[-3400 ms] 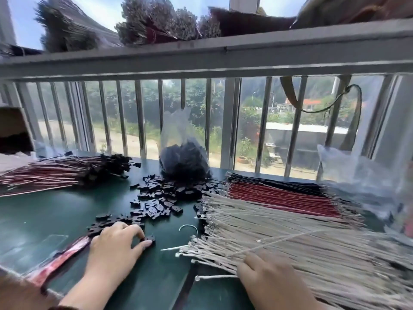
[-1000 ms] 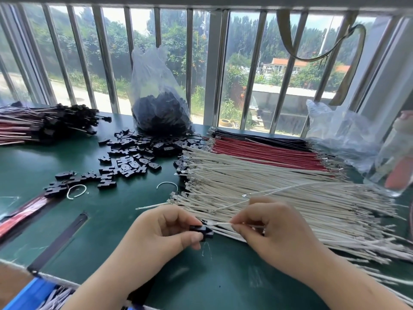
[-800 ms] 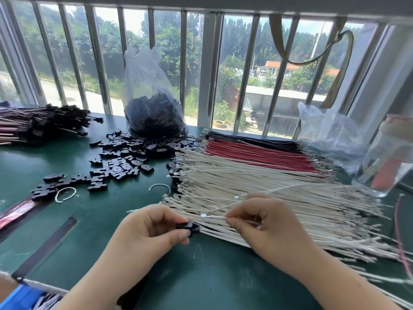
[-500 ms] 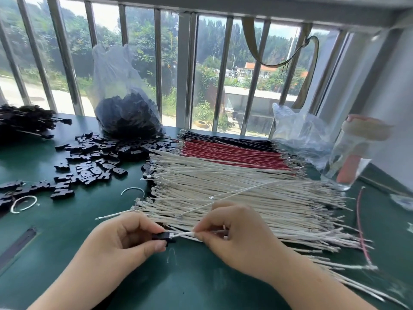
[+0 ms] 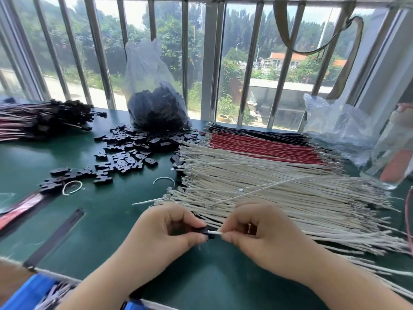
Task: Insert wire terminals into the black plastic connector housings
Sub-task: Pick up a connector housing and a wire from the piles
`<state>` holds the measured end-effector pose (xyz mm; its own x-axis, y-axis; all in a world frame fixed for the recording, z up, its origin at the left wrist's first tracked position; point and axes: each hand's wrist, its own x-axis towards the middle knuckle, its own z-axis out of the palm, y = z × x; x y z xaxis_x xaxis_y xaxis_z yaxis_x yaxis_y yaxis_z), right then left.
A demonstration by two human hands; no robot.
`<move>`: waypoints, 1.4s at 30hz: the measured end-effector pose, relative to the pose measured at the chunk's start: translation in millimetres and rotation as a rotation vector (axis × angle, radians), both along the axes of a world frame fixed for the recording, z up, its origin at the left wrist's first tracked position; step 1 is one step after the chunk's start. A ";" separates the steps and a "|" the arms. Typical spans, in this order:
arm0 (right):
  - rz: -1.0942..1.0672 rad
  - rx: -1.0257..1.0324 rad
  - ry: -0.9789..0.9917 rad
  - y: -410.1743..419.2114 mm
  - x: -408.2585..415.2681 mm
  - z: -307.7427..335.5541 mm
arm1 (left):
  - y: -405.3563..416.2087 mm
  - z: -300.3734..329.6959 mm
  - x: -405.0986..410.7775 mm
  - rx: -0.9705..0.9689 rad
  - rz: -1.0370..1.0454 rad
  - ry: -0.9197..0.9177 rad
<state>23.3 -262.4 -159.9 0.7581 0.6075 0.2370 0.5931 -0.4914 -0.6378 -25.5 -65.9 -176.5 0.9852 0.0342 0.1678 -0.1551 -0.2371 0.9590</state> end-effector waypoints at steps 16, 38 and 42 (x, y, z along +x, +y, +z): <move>-0.045 0.065 -0.269 -2.7 -7.4 5.2 | 6.4 -1.4 -0.6 -0.185 -0.186 0.018; 0.064 -0.060 -0.254 12.4 -1.0 -6.8 | 2.6 -6.6 6.7 -0.134 -0.071 0.066; 0.106 -0.225 -0.135 8.3 0.8 9.5 | 5.6 -15.1 12.2 -0.130 -0.139 0.006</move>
